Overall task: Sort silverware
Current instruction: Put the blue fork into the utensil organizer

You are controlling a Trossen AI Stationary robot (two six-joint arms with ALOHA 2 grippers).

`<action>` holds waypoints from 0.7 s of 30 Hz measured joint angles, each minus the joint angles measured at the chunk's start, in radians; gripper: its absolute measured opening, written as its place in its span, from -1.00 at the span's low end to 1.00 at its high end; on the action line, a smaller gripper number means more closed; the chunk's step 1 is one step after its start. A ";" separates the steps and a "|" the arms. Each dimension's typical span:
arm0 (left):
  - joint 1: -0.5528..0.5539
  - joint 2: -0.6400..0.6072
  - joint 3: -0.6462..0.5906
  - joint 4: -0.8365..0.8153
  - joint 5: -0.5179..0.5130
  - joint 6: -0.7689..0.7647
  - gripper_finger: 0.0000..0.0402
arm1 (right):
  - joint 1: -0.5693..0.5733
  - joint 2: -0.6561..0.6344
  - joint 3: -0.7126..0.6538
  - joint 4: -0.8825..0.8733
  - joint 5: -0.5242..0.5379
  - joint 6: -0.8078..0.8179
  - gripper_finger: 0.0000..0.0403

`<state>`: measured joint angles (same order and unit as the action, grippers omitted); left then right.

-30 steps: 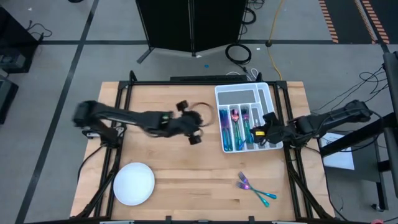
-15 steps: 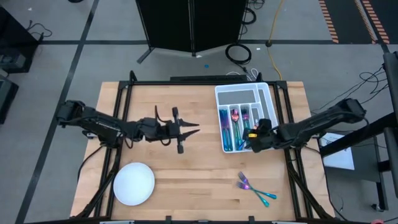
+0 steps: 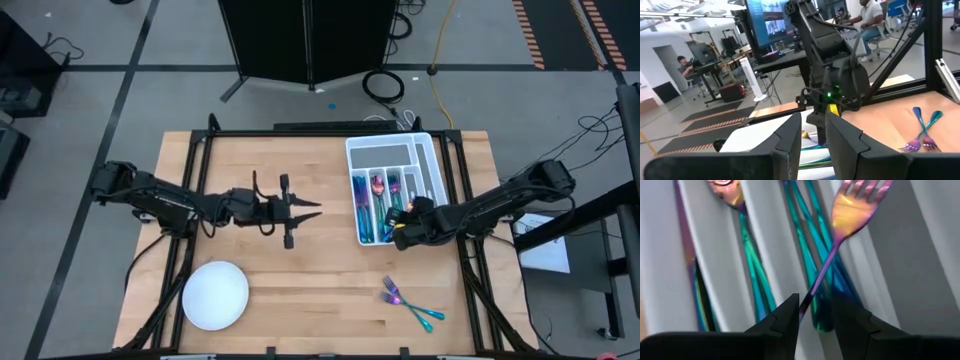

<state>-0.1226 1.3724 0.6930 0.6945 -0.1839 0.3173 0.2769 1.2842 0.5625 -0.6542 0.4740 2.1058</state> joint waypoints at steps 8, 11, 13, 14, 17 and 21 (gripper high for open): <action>0.001 0.000 0.000 0.018 0.000 0.012 -0.56 | -0.038 0.067 0.001 0.069 -0.010 -0.055 -0.49; 0.001 0.000 0.001 0.028 0.000 0.013 -0.56 | -0.040 0.068 -0.001 0.078 -0.001 -0.069 -0.55; 0.001 0.000 0.001 0.028 0.000 0.013 -0.56 | -0.040 0.059 -0.001 0.082 -0.001 -0.070 -0.65; 0.001 0.000 0.001 0.025 0.000 0.013 -0.56 | -0.040 0.052 -0.001 0.083 -0.001 -0.075 -0.71; 0.001 0.000 0.001 0.025 -0.001 0.013 -0.56 | -0.038 0.031 -0.001 0.091 0.042 -0.080 -0.90; 0.001 0.000 0.001 0.019 -0.001 0.012 -0.56 | -0.035 -0.012 0.000 0.094 0.100 -0.103 -0.96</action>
<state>-0.1219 1.3724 0.6937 0.7135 -0.1844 0.3290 0.2424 1.2722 0.5625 -0.5598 0.5738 2.0029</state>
